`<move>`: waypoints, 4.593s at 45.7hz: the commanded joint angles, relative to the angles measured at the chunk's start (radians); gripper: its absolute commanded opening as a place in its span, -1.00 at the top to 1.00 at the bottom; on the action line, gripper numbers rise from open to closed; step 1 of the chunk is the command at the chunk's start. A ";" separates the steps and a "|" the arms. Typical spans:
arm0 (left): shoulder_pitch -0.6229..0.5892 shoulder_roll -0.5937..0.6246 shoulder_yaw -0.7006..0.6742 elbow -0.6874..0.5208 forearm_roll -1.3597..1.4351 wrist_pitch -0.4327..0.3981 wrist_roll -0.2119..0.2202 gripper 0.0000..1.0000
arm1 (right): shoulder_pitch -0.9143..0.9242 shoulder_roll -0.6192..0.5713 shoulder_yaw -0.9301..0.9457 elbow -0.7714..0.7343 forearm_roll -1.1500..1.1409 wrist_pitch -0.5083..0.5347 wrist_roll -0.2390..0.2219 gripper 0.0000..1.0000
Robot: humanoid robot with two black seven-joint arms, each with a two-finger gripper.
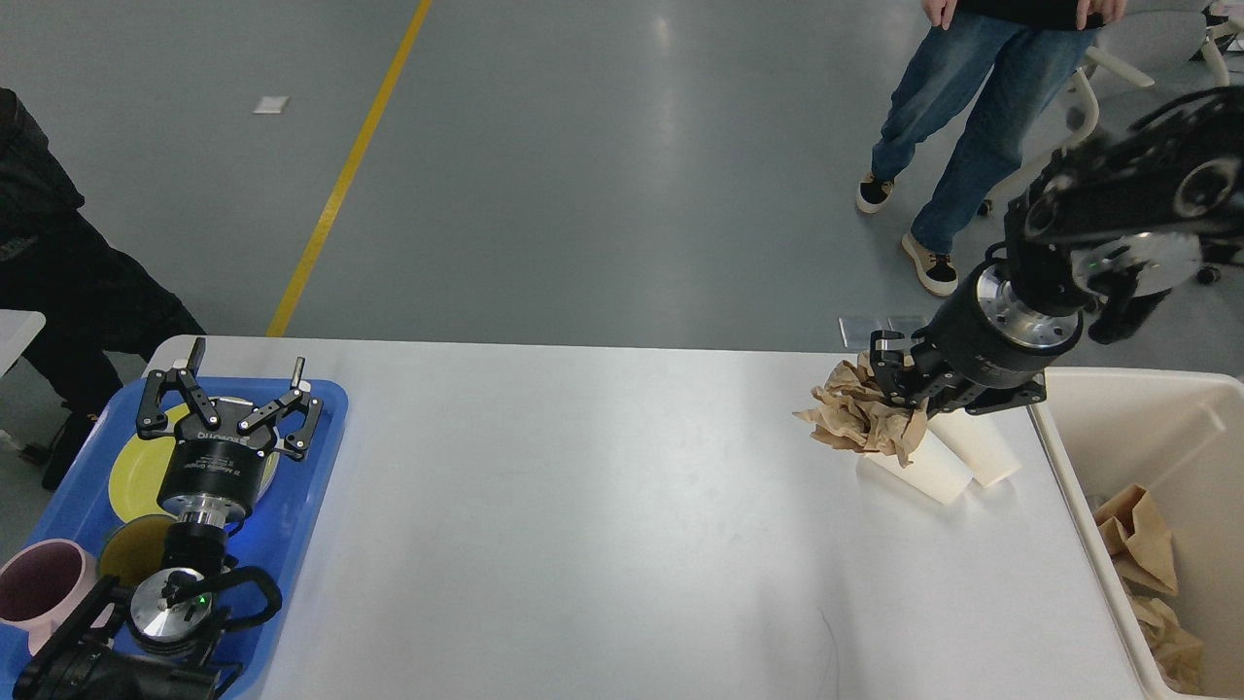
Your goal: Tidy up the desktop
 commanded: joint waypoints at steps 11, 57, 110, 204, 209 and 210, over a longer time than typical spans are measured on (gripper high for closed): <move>0.000 0.001 0.000 0.000 0.000 0.001 -0.002 -0.93 | 0.389 -0.014 -0.317 0.193 0.000 0.114 0.068 1.00; 0.000 -0.001 0.000 0.000 0.000 0.001 -0.002 -0.93 | -0.960 -0.420 -0.039 -0.689 -0.003 -0.489 0.050 1.00; 0.000 -0.001 0.000 0.000 0.000 0.001 -0.002 -0.93 | -1.701 -0.075 0.429 -1.504 -0.005 -0.682 0.042 -1.00; 0.000 0.001 0.000 0.000 0.000 -0.001 -0.002 -0.93 | 0.192 -0.015 -0.044 -0.029 -0.081 0.175 -0.010 -0.95; 0.000 0.001 0.000 0.000 0.000 0.001 0.000 -0.93 | 0.066 -0.020 -0.033 -0.074 -0.112 0.008 -0.010 -0.97; 0.000 0.001 0.000 0.000 0.000 -0.001 0.000 -0.93 | 0.037 -0.019 -0.028 -0.089 -0.112 -0.024 -0.010 -0.99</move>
